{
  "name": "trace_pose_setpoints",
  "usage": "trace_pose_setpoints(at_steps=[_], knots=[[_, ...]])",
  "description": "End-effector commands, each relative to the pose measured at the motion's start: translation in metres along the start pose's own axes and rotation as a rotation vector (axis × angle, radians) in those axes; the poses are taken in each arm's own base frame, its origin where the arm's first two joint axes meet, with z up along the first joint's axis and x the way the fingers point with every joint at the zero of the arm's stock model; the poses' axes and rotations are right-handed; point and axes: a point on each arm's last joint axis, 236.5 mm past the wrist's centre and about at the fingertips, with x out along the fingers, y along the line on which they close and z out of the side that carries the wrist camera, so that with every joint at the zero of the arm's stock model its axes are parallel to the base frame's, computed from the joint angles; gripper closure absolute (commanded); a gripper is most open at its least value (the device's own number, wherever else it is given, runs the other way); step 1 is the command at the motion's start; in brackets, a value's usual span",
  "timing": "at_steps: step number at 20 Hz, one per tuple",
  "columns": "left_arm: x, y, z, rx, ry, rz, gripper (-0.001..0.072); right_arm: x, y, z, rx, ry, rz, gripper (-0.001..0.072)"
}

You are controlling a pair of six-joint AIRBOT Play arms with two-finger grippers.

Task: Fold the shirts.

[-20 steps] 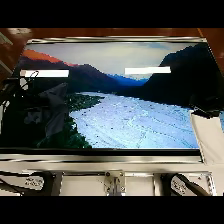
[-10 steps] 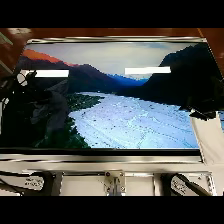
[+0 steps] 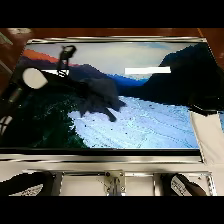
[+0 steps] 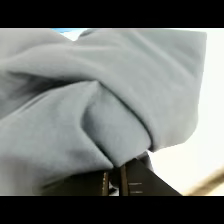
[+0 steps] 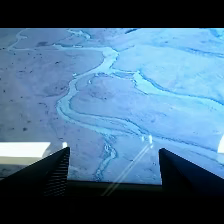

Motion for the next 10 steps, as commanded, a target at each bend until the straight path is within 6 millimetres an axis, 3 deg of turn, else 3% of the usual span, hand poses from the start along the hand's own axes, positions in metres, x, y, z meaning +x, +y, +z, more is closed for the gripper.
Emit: trace_pose_setpoints(at_steps=[1, 4, 5, 6, 7, 10], knots=[[0.057, -0.085, -0.026, 0.005, 0.035, -0.126, 0.0667, -0.017, -0.01, -0.024, -0.049, 0.053, -0.083, 0.0043], [0.122, -0.109, -0.067, -0.001, 0.141, -0.158, 0.0659, -0.017, -0.01, -0.024, -0.034, 0.051, -0.08, 0.0043], [0.135, -0.112, -0.076, -0.032, 0.173, -0.176, 0.0512, -0.017, -0.011, -0.024, -0.031, 0.052, -0.084, 0.0043], [0.143, -0.111, -0.081, -0.064, 0.192, -0.184, 0.0131, -0.017, -0.011, -0.025, -0.031, 0.054, -0.088, 0.0042], [0.145, -0.103, -0.08, -0.095, 0.205, -0.175, 0.0014, -0.017, -0.01, -0.024, -0.033, 0.053, -0.084, 0.0042], [0.116, -0.042, -0.063, -0.189, 0.258, -0.124, 0.0012, -0.01, -0.013, -0.026, -0.042, 0.07, -0.076, 0.0042]])
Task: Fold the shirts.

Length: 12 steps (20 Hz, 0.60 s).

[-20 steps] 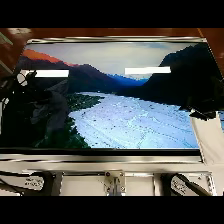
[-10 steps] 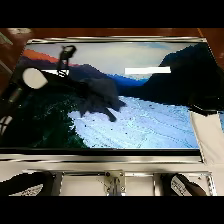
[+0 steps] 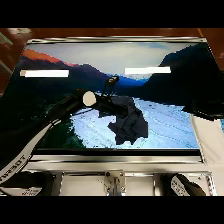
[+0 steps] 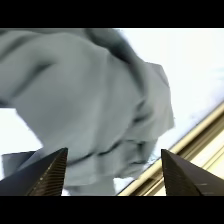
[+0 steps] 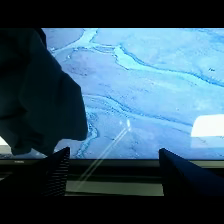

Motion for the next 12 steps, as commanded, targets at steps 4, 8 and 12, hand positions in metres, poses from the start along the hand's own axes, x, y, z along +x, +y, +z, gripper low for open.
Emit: trace_pose_setpoints(at_steps=[4, 8, 12], knots=[[-0.071, 0.129, -0.003, -0.296, 0.131, 0.086, 0.0012, 0.054, 0.0, -0.034, 0.03, 0.15, 0.096, 0.0042], [-0.063, 0.177, -0.03, -0.457, 0.202, 0.088, 0.0012, 0.089, 0.018, -0.036, 0.112, 0.164, 0.237, 0.0042], [-0.019, 0.184, -0.045, -0.512, 0.269, 0.042, 0.0011, 0.105, 0.02, -0.025, 0.161, 0.156, 0.277, 0.0042]])
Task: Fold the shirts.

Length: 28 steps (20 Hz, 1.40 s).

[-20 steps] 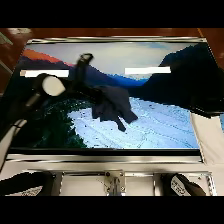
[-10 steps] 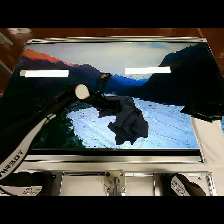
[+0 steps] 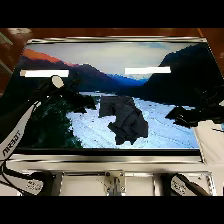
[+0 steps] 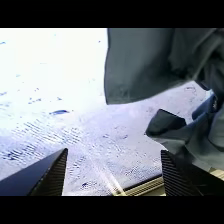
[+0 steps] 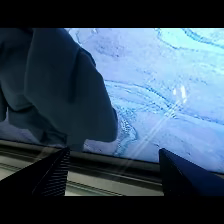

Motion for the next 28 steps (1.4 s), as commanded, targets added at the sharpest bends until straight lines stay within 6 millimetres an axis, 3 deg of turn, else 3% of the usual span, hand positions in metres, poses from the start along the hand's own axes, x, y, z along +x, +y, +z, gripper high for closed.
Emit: trace_pose_setpoints(at_steps=[1, 4, 8, 13, 19, 20, 23, 24, 28], knots=[[0.033, 0.006, 0.002, -0.078, 0.054, -0.068, 0.0012, 0.017, 0.0, 0.007, 0.044, 0.005, 0.052, 0.0041], [0.053, -0.004, 0.012, -0.125, 0.041, -0.147, 0.0012, 0.027, -0.007, 0.006, 0.067, 0.036, 0.052, 0.0042], [0.065, -0.002, 0.012, -0.149, 0.06, -0.168, 0.0013, 0.038, -0.015, 0.008, 0.086, 0.057, 0.05, 0.0042], [0.067, -0.008, 0.022, -0.168, 0.023, -0.202, 0.0015, 0.072, -0.002, 0.005, 0.016, 0.113, 0.033, 0.0042], [0.088, -0.018, 0.013, -0.202, 0.073, -0.237, 0.0017, 0.095, 0.007, -0.005, -0.013, 0.178, 0.03, 0.0042], [0.093, -0.017, 0.011, -0.206, 0.082, -0.236, 0.0078, 0.095, 0.008, -0.005, -0.016, 0.18, 0.03, 0.0042], [0.095, -0.014, 0.01, -0.166, 0.082, -0.235, 0.058, 0.095, 0.008, -0.006, -0.011, 0.181, 0.029, 0.0042], [0.094, -0.014, 0.01, -0.149, 0.084, -0.238, 0.0665, 0.095, 0.008, -0.006, -0.006, 0.181, 0.03, 0.0042], [0.079, -0.02, 0.019, -0.086, 0.054, -0.251, 0.0668, 0.101, 0.007, -0.007, 0.0, 0.187, 0.029, 0.0042]])
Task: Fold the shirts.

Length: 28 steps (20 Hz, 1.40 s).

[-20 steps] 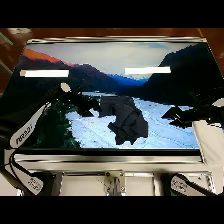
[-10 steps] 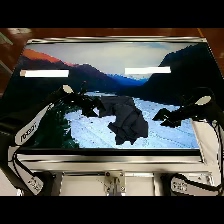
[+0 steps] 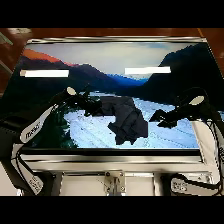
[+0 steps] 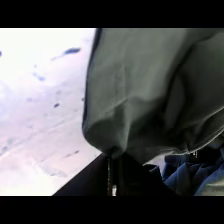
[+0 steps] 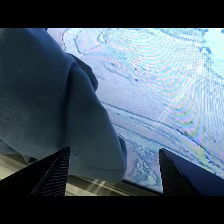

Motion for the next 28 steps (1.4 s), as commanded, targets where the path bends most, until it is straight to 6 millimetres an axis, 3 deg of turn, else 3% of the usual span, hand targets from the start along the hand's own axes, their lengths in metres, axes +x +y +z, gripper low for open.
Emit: trace_pose_setpoints(at_steps=[1, 5, 6, 7, 8, 10, 12, 13, 16, 19, 21, 22, 23, 25, 28], knots=[[-0.012, -0.013, 0.005, 0.057, -0.018, -0.019, 0.0668, 0.011, 0.001, -0.002, -0.004, 0.019, -0.002, 0.0042], [-0.026, -0.031, 0.011, 0.103, -0.055, -0.035, 0.0667, 0.06, 0.014, -0.018, -0.085, 0.12, -0.039, 0.0047], [-0.032, -0.036, 0.012, 0.132, -0.067, -0.039, 0.0667, 0.071, 0.017, -0.02, -0.093, 0.134, -0.047, 0.0228], [-0.042, -0.04, 0.012, 0.158, -0.08, -0.04, 0.0668, 0.076, 0.02, -0.023, -0.1, 0.146, -0.052, 0.0572], [-0.054, -0.043, 0.013, 0.181, -0.101, -0.03, 0.0669, 0.075, 0.023, -0.024, -0.101, 0.149, -0.05, 0.0649], [-0.09, -0.047, 0.018, 0.25, -0.173, 0.024, 0.067, 0.058, 0.029, -0.027, -0.163, 0.167, -0.049, 0.0647], [-0.138, -0.061, 0.02, 0.353, -0.275, 0.095, 0.067, 0.019, 0.039, -0.018, -0.289, 0.132, -0.105, 0.0648], [-0.167, -0.076, 0.018, 0.414, -0.341, 0.123, 0.067, -0.009, 0.05, -0.01, -0.396, 0.085, -0.144, 0.0648], [-0.272, -0.149, -0.001, 0.613, -0.618, 0.149, 0.0669, -0.118, 0.104, 0.017, -0.639, -0.203, -0.265, 0.0648], [-0.409, -0.245, -0.06, 0.819, -1.036, 0.105, 0.0669, -0.247, 0.185, 0.011, -0.803, -0.635, -0.314, 0.0647], [-0.487, -0.295, -0.121, 0.917, -1.293, 0.02, 0.0669, -0.333, 0.237, -0.016, -0.849, -0.959, -0.293, 0.0647], [-0.514, -0.31, -0.149, 0.949, -1.39, -0.016, 0.0668, -0.366, 0.255, -0.032, -0.855, -1.084, -0.272, 0.0647], [-0.535, -0.318, -0.177, 0.975, -1.464, -0.046, 0.0669, -0.395, 0.27, -0.052, -0.866, -1.193, -0.252, 0.0647], [-0.549, -0.322, -0.213, 1.006, -1.504, -0.069, 0.0668, -0.428, 0.287, -0.084, -0.879, -1.315, -0.222, 0.0647], [-0.557, -0.323, -0.242, 1.035, -1.529, -0.078, 0.0668, -0.448, 0.295, -0.115, -0.865, -1.383, -0.179, 0.0648]])
